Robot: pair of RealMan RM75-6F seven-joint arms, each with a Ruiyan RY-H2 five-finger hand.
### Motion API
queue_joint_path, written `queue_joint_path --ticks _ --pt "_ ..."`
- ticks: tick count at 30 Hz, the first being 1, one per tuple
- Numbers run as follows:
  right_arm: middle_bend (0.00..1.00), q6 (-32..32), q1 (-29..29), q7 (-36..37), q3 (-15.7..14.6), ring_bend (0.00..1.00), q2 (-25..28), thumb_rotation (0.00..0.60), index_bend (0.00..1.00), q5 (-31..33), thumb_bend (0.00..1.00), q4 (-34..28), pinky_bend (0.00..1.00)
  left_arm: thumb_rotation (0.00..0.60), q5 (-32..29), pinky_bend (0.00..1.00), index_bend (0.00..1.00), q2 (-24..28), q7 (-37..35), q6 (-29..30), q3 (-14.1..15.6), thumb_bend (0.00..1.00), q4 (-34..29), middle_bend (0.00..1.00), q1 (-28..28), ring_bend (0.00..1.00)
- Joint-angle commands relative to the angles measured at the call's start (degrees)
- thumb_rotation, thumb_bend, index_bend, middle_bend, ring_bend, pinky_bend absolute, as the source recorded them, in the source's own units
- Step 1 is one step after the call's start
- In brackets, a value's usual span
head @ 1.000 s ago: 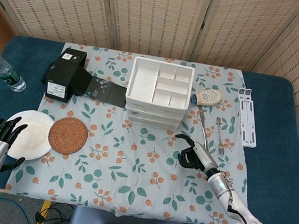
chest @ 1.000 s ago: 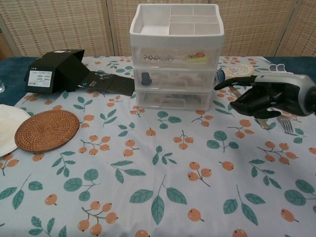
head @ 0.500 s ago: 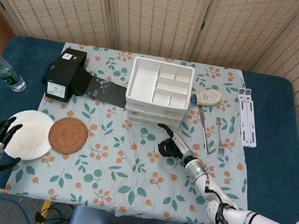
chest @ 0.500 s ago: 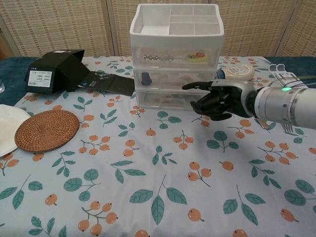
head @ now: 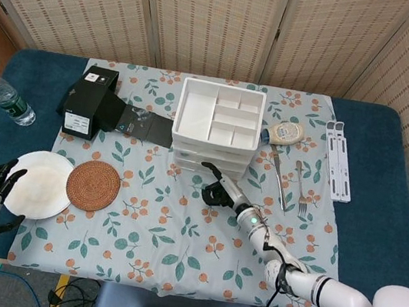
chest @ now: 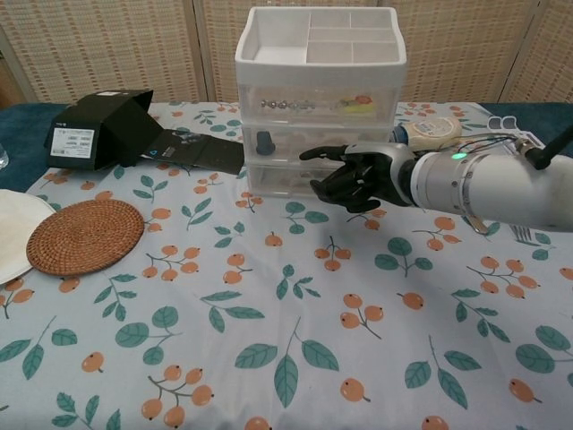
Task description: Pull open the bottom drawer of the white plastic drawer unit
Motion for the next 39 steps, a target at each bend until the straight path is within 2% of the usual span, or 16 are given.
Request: queue_joint_path --ticks 1,12,29,39 --pt "0.80 -0.25 0.62 -0.56 0.13 0.93 -0.74 0.600 0.04 0.49 0.59 0.94 0.99 0.600 -0.05 0.07 0.14 0.06 -0.05 0.04 -0.03 0.17 0.05 0.07 0.05 0.11" --pt "0.80 -0.51 1.84 -1.26 0.84 0.93 -2.67 0.600 0.04 1.50 0.59 3.60 0.99 0.600 0.03 0.07 0.14 0.41 0.06 0.00 -0.05 0.17 -0.15 0.07 0.12 0.11" --pt "0.80 -0.72 2.21 -0.62 1.60 0.93 -4.56 0.600 0.04 -0.54 0.59 6.04 0.99 0.600 -0.31 0.07 0.14 0.70 0.61 -0.25 -0.08 0.17 -0.73 0.07 0.23 0.11" --pt "0.80 -0.63 1.64 -0.56 1.28 0.93 -4.06 0.600 0.10 -2.12 0.59 5.22 0.99 0.600 -0.27 0.07 0.14 0.71 0.65 -0.14 -0.03 0.17 -0.74 0.07 0.39 0.11"
